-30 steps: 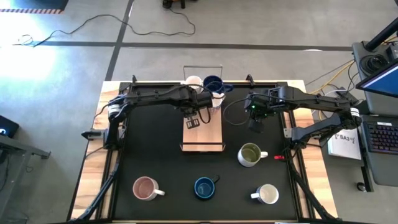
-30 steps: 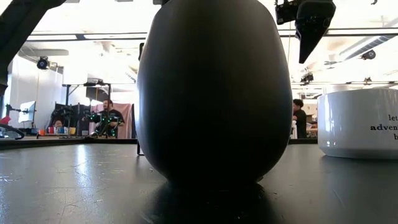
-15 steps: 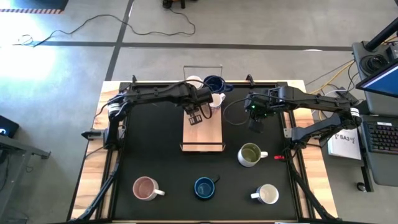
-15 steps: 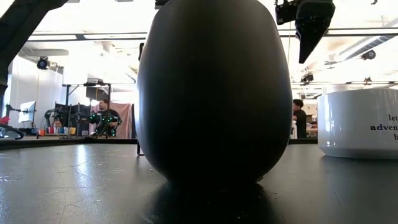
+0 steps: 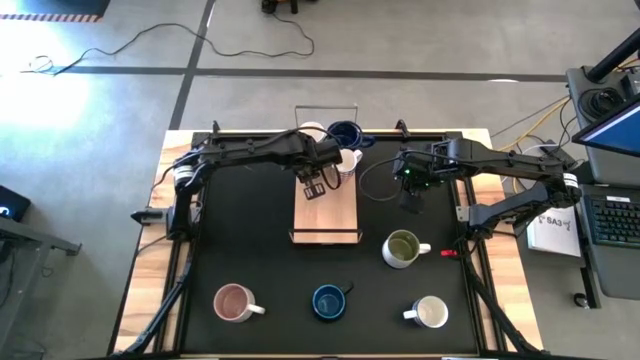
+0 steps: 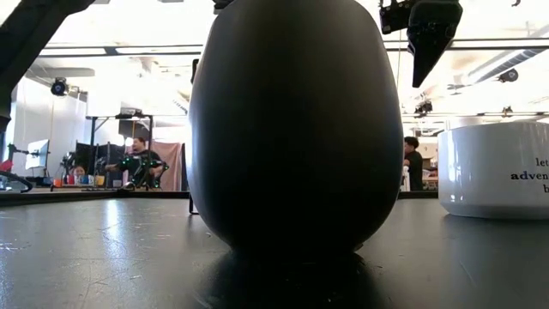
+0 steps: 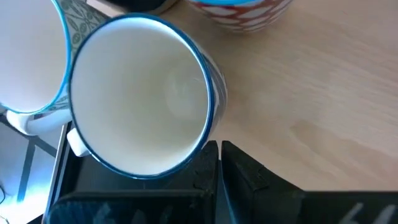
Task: Place coffee mugs
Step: Put the left blue patterned mug on the shelf, then put the white mug on the shelf
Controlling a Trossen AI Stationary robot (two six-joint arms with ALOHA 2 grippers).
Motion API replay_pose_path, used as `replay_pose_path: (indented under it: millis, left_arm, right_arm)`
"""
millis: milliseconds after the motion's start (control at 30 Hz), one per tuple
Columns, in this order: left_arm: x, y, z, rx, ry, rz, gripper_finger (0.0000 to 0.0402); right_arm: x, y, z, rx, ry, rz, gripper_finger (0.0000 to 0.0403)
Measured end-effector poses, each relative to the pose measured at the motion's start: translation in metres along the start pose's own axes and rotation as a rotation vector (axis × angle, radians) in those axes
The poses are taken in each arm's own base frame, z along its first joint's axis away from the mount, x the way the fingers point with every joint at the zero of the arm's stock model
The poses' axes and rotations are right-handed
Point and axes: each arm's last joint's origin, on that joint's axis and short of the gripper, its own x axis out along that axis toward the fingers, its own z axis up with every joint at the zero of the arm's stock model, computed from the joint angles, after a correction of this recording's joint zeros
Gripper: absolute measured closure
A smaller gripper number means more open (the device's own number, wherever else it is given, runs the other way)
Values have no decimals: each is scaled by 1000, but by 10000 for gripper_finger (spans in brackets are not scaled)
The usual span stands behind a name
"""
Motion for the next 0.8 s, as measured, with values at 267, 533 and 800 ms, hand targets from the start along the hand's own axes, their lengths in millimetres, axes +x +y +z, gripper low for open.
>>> replay_pose_path:
  millis: [267, 533, 800]
  left_arm:
    - [-24, -13, -7, -16, -41, -30, 398]
    - [-43, -54, -18, 69, -67, -93, 398]
    - [-63, -52, -59, -13, -71, -49, 398]
  right_arm:
    - [0, 0, 0, -10, 1, 1, 319]
    - [2, 2, -5, -7, 35, 69, 319]
    - [14, 5, -27, 14, 81, 81, 319]
